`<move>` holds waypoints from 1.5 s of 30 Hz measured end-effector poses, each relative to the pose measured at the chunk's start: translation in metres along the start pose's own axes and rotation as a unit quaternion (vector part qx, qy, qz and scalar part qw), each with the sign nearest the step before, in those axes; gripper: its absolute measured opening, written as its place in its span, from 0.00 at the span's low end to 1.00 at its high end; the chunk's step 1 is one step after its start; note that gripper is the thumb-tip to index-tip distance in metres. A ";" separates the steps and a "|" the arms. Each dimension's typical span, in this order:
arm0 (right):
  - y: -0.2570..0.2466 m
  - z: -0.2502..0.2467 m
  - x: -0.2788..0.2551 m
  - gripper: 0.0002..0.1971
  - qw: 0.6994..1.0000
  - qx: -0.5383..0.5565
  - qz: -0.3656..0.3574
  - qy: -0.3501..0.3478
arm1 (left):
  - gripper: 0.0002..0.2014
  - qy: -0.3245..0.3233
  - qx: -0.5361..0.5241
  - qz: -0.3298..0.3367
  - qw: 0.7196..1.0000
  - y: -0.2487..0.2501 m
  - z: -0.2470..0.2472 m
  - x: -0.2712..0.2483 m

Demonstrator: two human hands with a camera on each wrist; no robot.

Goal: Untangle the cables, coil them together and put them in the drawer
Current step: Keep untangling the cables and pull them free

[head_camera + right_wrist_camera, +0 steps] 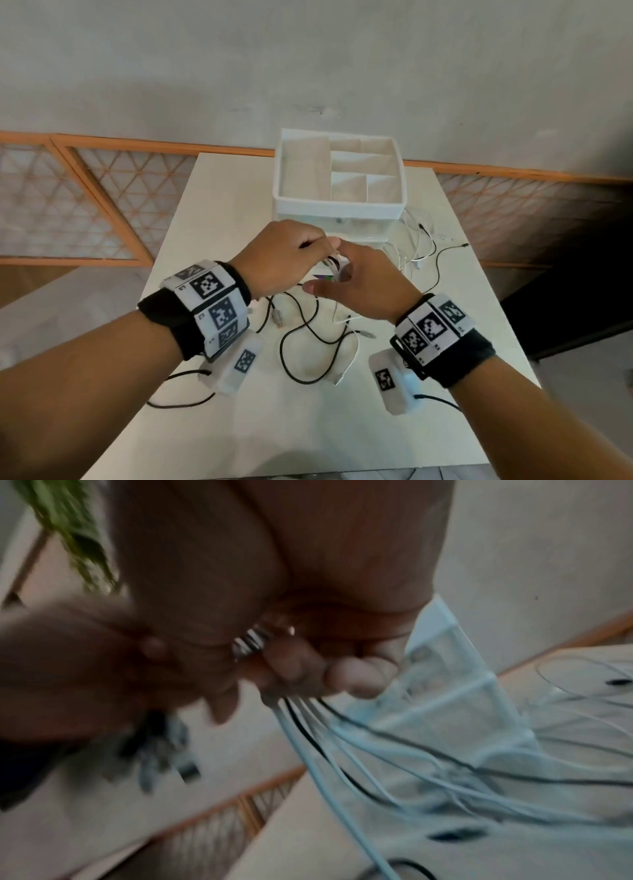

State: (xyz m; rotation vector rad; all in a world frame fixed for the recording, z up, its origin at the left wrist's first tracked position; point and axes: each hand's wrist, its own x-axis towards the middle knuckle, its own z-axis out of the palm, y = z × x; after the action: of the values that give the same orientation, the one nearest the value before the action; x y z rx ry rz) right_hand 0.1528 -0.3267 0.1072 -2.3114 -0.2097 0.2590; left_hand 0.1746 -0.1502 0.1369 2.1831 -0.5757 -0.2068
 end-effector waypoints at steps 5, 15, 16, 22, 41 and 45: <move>0.086 -0.010 0.007 0.09 0.969 -0.115 0.217 -0.019 | 0.25 -0.033 -0.004 -0.001 0.999 -0.010 -0.048 -0.025; 0.115 0.041 -0.001 0.42 0.959 -0.127 0.237 0.085 | 0.17 -0.053 0.209 -0.214 0.953 -0.119 -0.001 -0.058; 0.108 0.055 -0.003 0.38 0.961 -0.125 0.225 0.097 | 0.17 -0.041 0.186 -0.222 0.956 -0.125 -0.001 -0.059; 0.045 0.145 -0.010 0.13 0.992 -0.111 -0.043 -0.050 | 0.18 -0.092 0.145 -0.226 0.959 -0.134 -0.007 -0.065; 0.023 0.153 -0.012 0.15 0.997 -0.057 0.012 -0.056 | 0.07 -0.141 0.111 -0.282 0.942 -0.142 0.015 -0.073; 0.000 0.152 0.000 0.19 0.997 0.000 0.035 -0.063 | 0.06 -0.051 -0.134 -0.311 0.939 -0.109 0.007 -0.043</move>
State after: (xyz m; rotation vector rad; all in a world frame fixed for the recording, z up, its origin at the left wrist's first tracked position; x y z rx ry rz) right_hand 0.1148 -0.2209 0.0055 -2.3073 -0.1924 0.4401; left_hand 0.1704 -0.0762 0.0454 2.0268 0.1092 -0.6967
